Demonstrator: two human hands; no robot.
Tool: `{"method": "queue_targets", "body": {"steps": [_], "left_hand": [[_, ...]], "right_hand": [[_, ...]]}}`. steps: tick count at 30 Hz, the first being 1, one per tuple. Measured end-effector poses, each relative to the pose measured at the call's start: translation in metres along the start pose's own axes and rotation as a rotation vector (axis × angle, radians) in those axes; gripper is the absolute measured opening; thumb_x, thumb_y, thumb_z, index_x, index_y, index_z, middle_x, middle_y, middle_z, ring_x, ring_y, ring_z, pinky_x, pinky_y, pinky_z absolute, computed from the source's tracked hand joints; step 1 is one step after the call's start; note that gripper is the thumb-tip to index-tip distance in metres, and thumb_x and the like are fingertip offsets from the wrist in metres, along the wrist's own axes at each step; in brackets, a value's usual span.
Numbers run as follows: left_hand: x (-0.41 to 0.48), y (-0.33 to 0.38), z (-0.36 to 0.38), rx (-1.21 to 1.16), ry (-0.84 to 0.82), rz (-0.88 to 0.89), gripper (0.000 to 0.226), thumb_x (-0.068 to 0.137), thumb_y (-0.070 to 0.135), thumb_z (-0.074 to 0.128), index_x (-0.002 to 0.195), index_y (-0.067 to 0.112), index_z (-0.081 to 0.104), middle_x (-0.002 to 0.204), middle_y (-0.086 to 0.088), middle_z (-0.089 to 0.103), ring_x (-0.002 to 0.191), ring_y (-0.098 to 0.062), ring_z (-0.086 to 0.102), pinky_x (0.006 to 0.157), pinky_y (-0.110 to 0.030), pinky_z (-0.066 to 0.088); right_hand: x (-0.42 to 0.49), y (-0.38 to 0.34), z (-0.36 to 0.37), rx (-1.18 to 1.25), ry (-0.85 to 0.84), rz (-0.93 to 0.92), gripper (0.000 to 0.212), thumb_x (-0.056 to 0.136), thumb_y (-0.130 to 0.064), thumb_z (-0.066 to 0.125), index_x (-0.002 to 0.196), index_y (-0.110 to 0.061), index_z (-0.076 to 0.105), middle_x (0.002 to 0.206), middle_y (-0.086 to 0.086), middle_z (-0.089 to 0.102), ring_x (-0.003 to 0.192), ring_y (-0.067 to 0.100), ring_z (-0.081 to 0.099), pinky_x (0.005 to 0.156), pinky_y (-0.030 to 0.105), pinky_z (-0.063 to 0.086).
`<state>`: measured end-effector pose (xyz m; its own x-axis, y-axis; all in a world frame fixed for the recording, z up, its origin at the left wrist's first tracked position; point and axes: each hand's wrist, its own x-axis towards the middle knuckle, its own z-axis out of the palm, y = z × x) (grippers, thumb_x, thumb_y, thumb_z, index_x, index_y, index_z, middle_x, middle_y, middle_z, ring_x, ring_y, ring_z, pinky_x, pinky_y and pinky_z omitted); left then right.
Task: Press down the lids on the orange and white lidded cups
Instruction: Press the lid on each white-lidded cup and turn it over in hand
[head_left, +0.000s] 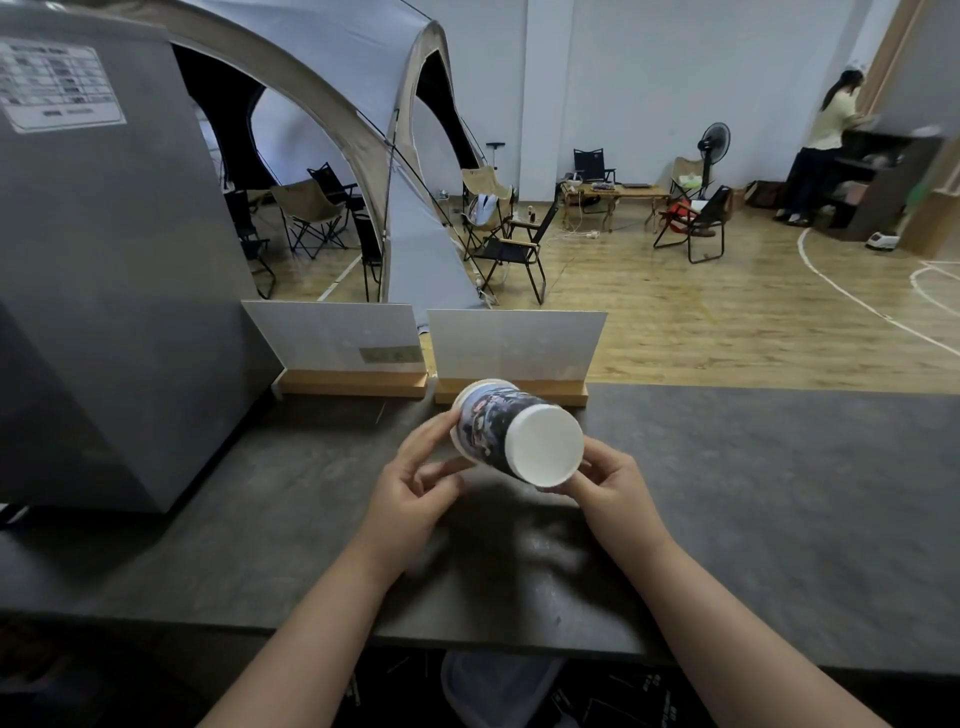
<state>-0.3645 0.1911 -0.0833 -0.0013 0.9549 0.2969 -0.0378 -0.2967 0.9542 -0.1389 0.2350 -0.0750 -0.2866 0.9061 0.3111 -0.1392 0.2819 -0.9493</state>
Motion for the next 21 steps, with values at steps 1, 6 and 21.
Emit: {"method": "queue_targets", "body": {"steps": [1, 6, 21], "left_hand": [[0.000, 0.001, 0.000, -0.053, -0.013, -0.006, 0.068, 0.091, -0.012, 0.057, 0.145, 0.029, 0.050, 0.154, -0.004, 0.045, 0.132, -0.030, 0.055, 0.105, -0.056, 0.047], [-0.002, 0.011, 0.003, -0.080, 0.061, 0.021, 0.052, 0.093, 0.008, 0.065, 0.137, 0.034, 0.057, 0.160, 0.009, 0.032, 0.144, -0.017, 0.040, 0.108, -0.053, 0.045], [-0.002, 0.006, 0.003, 0.143, -0.015, 0.036, 0.071, 0.083, 0.040, 0.078, 0.146, 0.040, 0.045, 0.143, 0.011, 0.056, 0.132, -0.011, 0.054, 0.096, -0.024, 0.053]], "right_hand": [[0.000, -0.001, 0.001, 0.031, -0.003, 0.005, 0.033, 0.088, -0.009, 0.074, 0.118, -0.022, 0.072, 0.111, -0.009, 0.077, 0.099, 0.009, 0.073, 0.074, 0.021, 0.058], [-0.004, -0.009, 0.007, 0.082, -0.042, 0.073, 0.053, 0.077, -0.066, 0.073, 0.119, -0.033, 0.074, 0.114, -0.008, 0.076, 0.101, 0.012, 0.074, 0.073, 0.023, 0.059], [0.000, -0.002, 0.005, -0.086, -0.094, 0.016, 0.073, 0.083, -0.005, 0.080, 0.143, -0.032, 0.049, 0.141, -0.012, 0.061, 0.131, 0.010, 0.057, 0.100, 0.029, 0.054]]}}
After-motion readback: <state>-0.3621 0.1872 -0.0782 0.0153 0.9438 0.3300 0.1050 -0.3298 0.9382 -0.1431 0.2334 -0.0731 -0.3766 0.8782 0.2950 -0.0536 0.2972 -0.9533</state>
